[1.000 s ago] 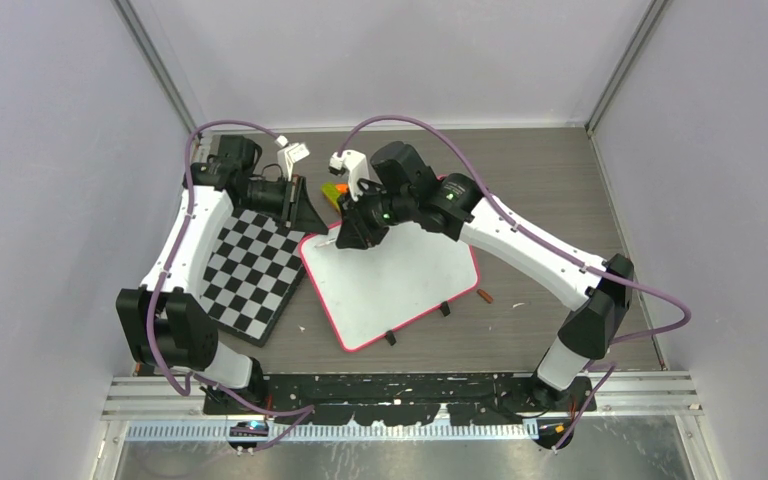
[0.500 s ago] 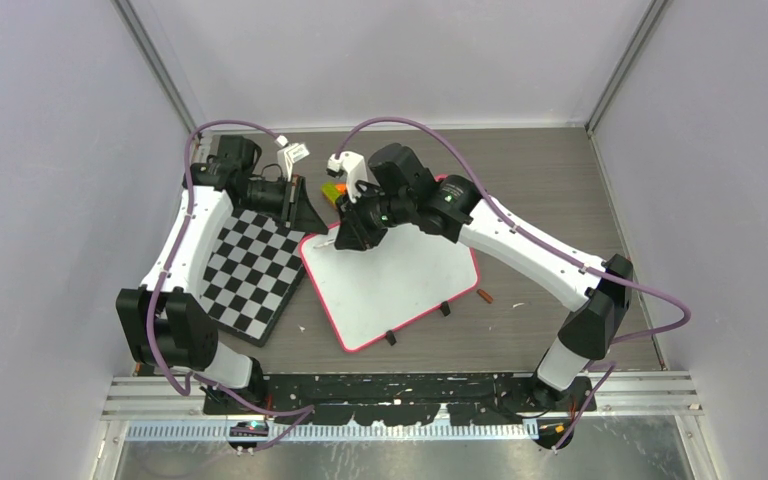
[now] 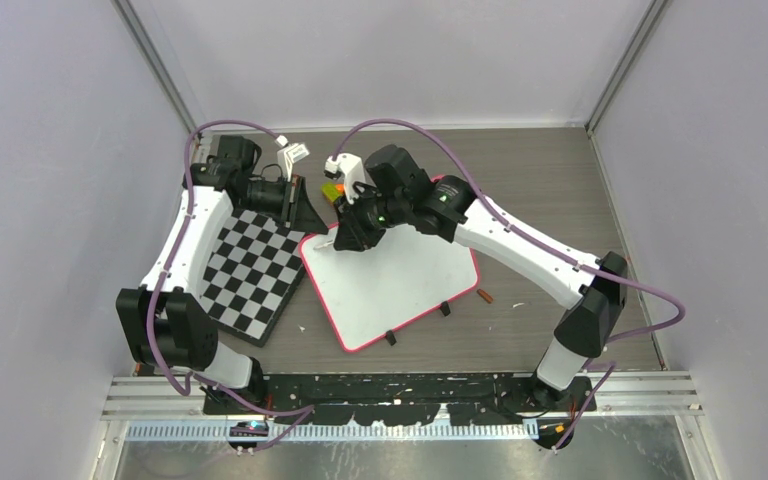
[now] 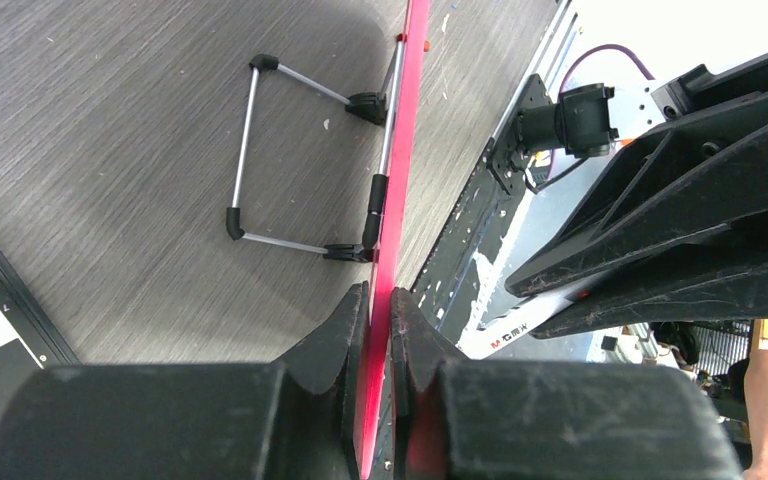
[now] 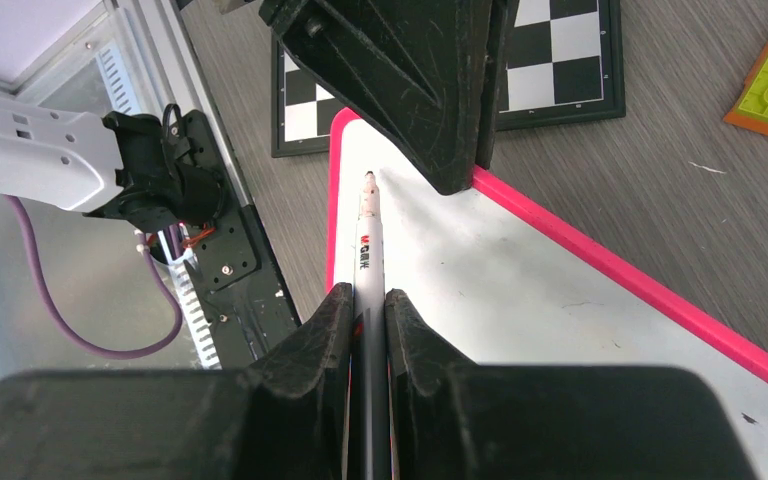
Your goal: Write a sentence on the whiteboard
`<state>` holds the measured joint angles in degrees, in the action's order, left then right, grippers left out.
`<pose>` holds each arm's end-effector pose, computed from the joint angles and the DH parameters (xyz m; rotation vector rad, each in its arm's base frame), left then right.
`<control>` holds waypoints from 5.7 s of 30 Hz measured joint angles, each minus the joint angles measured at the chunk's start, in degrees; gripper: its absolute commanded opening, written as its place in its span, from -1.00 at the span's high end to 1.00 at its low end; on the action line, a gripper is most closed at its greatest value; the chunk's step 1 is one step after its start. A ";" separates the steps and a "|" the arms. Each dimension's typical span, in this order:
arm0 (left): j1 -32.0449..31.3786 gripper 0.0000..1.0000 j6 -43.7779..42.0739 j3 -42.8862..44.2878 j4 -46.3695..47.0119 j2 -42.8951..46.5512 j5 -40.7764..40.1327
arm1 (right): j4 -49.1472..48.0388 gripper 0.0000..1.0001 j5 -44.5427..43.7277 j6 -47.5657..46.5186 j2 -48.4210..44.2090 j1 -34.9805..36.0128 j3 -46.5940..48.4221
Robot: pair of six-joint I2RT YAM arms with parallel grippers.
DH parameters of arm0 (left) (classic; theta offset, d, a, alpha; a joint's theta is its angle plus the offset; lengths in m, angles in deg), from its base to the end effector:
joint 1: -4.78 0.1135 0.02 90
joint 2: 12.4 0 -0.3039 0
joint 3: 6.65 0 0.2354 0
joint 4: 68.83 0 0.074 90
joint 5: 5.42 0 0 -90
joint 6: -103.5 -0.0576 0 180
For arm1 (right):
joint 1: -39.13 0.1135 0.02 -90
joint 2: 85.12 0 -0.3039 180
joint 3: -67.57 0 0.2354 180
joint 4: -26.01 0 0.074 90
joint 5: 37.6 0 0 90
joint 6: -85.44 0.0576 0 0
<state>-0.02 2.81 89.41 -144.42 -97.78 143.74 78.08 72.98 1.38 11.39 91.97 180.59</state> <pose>0.2657 -0.0719 0.3663 0.6124 2.2945 -1.3086 0.2159 0.3184 0.4079 -1.1154 2.0301 0.9470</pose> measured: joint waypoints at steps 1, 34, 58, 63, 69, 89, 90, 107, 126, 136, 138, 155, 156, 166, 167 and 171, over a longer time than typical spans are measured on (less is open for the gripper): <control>0.00 1.00 0.00 -0.02 0.02 0.00 0.00 | -0.02 1.00 0.02 -0.02 0.07 0.00 0.00; 0.11 1.00 0.00 -0.52 1.22 0.02 -0.20 | -2.64 0.99 2.80 0.15 -1.40 0.68 -10.60; 0.04 1.00 -0.02 -0.55 1.03 0.28 -0.09 | -2.56 1.00 0.24 -0.35 -0.61 0.52 -5.55; 0.07 1.00 -0.04 -0.55 1.05 0.28 -0.20 | -2.08 1.00 0.11 -0.87 -0.68 -0.15 -5.57; 0.07 1.00 -0.04 -0.55 1.14 0.28 -0.57 | -1.57 0.99 0.28 -1.07 -1.53 -1.62 -6.25; 0.04 1.00 -0.02 -0.55 1.07 0.28 -0.39 | -0.24 0.99 0.94 -1.31 -1.75 -2.38 -3.02; 0.07 1.00 -0.02 -0.55 1.05 0.31 -0.37 | -0.24 0.99 0.87 -1.33 -1.75 -2.40 -3.02; 0.07 1.00 -0.24 -0.55 1.29 0.28 -1.07 | -1.33 1.00 1.97 -1.42 -2.45 -2.19 -9.99; 0.04 1.00 -0.20 -0.55 1.20 0.28 -0.50 | -0.74 0.99 2.80 -1.53 -3.43 -3.23 -8.63; 0.04 1.00 -0.20 -0.55 1.20 0.28 -0.52 | -0.72 0.99 1.33 -1.49 -3.37 -3.48 -7.91; 0.04 1.00 -0.17 -0.55 1.20 0.31 -0.50 | -0.81 0.99 1.29 -1.46 -3.37 -3.48 -7.65; 0.07 1.00 -0.20 -0.55 1.25 0.28 -0.66 | -0.74 1.00 2.19 -1.51 -3.45 -3.41 -10.23; 0.07 1.00 -0.20 -0.57 1.25 0.28 -0.66 | -0.76 1.00 2.19 -1.53 -3.52 -3.41 -10.43; 0.04 1.00 -0.20 -0.57 1.22 0.28 -0.61 | 1.38 0.99 0.63 -3.04 -4.92 -4.26 -10.84; 0.07 1.00 -0.17 -0.57 1.25 0.31 -0.61 | 1.55 0.99 0.46 -3.06 -4.98 -4.44 -10.82; 0.04 1.00 -0.17 -0.57 1.25 0.28 -0.61 | 1.86 1.00 -0.02 -3.06 -5.01 -4.59 -10.27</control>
<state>0.03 2.63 88.85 -143.17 -97.50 143.13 79.94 72.96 -1.68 6.39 87.38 170.32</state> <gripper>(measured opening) 0.104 0.200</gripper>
